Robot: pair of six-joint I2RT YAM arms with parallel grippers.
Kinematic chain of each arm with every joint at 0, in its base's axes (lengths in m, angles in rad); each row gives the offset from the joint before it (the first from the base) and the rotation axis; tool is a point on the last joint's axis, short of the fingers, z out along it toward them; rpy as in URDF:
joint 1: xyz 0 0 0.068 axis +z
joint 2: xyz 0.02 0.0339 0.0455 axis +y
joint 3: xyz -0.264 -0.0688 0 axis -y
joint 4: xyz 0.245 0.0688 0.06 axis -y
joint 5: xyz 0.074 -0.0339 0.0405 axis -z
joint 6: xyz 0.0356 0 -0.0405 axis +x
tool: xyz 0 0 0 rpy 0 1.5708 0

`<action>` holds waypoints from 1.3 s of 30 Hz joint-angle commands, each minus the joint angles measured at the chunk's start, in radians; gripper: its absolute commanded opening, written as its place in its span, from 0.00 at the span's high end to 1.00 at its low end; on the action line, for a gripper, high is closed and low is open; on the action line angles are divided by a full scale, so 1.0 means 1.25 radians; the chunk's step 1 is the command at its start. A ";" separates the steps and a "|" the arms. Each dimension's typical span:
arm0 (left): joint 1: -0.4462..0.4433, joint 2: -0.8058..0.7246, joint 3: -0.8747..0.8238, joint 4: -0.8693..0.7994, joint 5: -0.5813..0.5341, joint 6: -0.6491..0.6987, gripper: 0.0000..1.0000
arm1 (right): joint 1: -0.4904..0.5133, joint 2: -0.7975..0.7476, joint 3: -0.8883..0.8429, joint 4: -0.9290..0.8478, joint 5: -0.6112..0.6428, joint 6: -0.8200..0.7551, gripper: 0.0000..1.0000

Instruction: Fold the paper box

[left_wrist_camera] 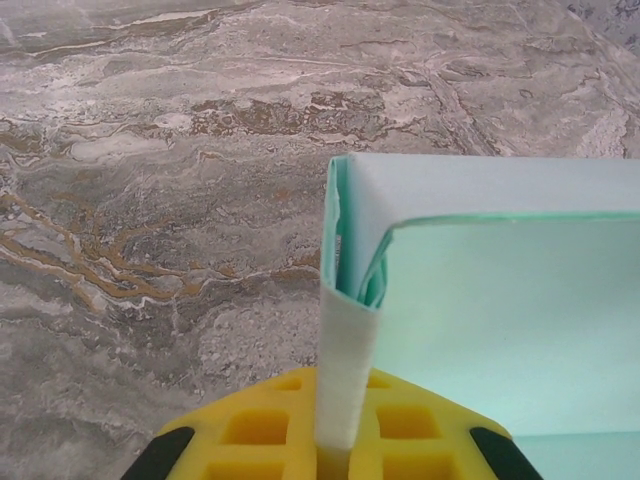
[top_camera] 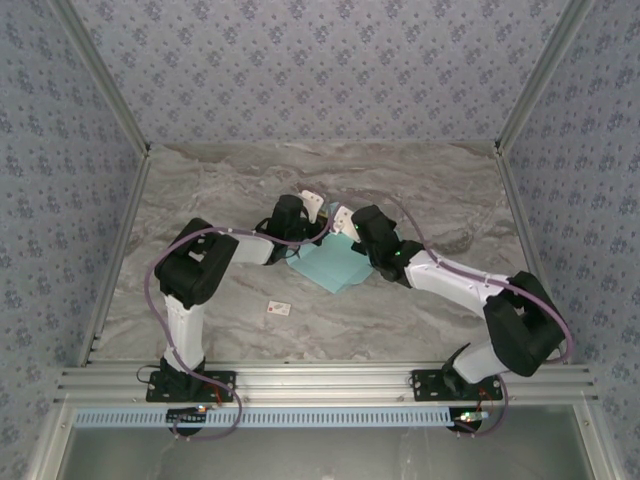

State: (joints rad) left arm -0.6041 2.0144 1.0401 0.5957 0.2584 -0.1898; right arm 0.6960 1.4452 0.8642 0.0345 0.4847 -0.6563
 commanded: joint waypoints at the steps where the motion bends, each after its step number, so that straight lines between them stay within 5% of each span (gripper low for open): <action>1: -0.012 -0.028 -0.011 0.048 0.007 0.026 0.94 | -0.001 -0.050 0.029 -0.050 -0.076 0.112 0.54; 9: -0.028 -0.036 -0.033 0.084 -0.006 0.044 0.93 | -0.035 -0.163 0.038 -0.103 -0.249 0.290 0.46; 14: -0.051 -0.040 -0.060 0.128 -0.019 0.068 0.92 | -0.155 -0.194 0.054 -0.128 -0.405 0.423 0.43; 22: -0.097 -0.023 -0.099 0.221 -0.066 0.091 0.90 | -0.291 -0.069 0.148 -0.225 -0.564 0.577 0.43; 39: -0.125 0.026 -0.150 0.331 -0.080 0.106 0.87 | -0.320 0.176 0.299 -0.334 -0.767 0.672 0.42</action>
State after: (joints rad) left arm -0.7578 2.0300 0.8661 0.9356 0.1600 -0.0704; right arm 0.3027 1.6356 1.1843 -0.3374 -0.4110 0.1432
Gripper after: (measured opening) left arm 0.131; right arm 0.585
